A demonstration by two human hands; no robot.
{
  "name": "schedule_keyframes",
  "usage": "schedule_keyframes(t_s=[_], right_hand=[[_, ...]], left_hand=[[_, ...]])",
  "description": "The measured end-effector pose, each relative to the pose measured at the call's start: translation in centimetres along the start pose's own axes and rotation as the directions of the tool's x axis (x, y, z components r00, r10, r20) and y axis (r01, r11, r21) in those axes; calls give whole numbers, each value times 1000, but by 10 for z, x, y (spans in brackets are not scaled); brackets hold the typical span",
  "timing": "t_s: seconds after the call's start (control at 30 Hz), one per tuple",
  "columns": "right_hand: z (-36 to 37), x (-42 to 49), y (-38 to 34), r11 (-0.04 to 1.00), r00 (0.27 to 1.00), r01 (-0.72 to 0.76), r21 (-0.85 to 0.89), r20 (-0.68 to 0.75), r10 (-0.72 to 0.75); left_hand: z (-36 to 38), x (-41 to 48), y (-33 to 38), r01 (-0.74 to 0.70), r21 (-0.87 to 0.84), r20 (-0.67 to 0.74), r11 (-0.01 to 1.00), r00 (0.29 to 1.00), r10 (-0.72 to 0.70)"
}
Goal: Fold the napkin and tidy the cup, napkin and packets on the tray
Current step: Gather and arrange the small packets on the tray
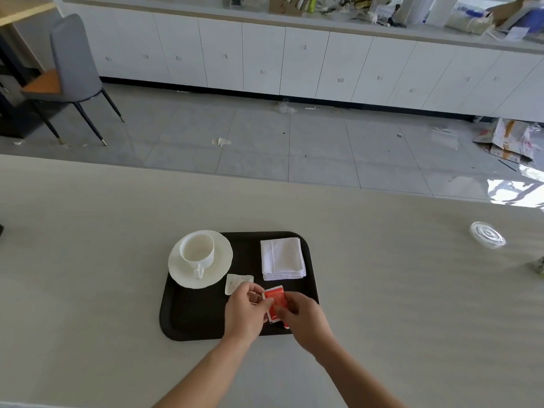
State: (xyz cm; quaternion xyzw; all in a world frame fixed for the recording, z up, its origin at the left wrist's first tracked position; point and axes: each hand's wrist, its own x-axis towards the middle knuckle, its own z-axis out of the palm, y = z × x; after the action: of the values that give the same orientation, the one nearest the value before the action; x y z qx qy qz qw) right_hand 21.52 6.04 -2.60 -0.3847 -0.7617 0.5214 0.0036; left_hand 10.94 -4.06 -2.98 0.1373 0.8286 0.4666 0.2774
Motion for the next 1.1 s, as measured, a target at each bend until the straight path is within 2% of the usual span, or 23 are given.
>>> schedule_keyframes(t_s=[0.07,0.1,0.13,0.2,0.27,0.3,0.37,0.4,0.5,0.57,0.7,0.77,1.0,1.1], right_hand=[[-3,2,-5,995,995,-50,85,-85,57],[-7,3,-5,996,984,-56,70,-162,67],[-12,3,-4,999,964,-42,-3,-262,40],[-19,3,3,959,891,44,-279,-423,-164],[-22,0,10,840,858,109,-531,-376,-349],[-19,-2,12,796,882,125,-593,-301,-363],[-9,-8,17,772,946,136,-621,-149,-287],[-5,-11,19,789,961,115,-603,-135,-243],[-7,-12,27,868,937,18,-496,-296,-188],[-15,-8,30,864,923,7,-503,-330,-199],[-20,2,29,763,965,45,-644,-170,-201],[-16,3,30,750,979,52,-659,-114,-168],[-12,5,31,824,979,6,-567,-166,-121],[-9,12,26,801,985,9,-599,-132,-110]], left_hand=[[1,3,1,-13,22,18,1000,1000,13],[-2,4,-3,-93,145,-7,985,995,95],[-6,6,-9,-200,314,-39,928,974,223],[-16,9,-25,-366,595,7,715,892,452],[-24,10,-37,-401,707,83,582,865,495],[-26,10,-42,-396,729,103,558,869,483],[-28,11,-46,-395,748,121,533,871,477],[-28,12,-47,-401,752,126,524,867,482],[-29,15,-46,-426,749,177,507,867,466],[-29,17,-46,-430,754,204,496,872,445],[-29,19,-46,-422,742,206,522,883,421],[-31,19,-46,-424,739,218,524,886,410],[-33,16,-43,-416,741,212,527,890,404],[-34,16,-41,-421,735,218,531,889,403]])
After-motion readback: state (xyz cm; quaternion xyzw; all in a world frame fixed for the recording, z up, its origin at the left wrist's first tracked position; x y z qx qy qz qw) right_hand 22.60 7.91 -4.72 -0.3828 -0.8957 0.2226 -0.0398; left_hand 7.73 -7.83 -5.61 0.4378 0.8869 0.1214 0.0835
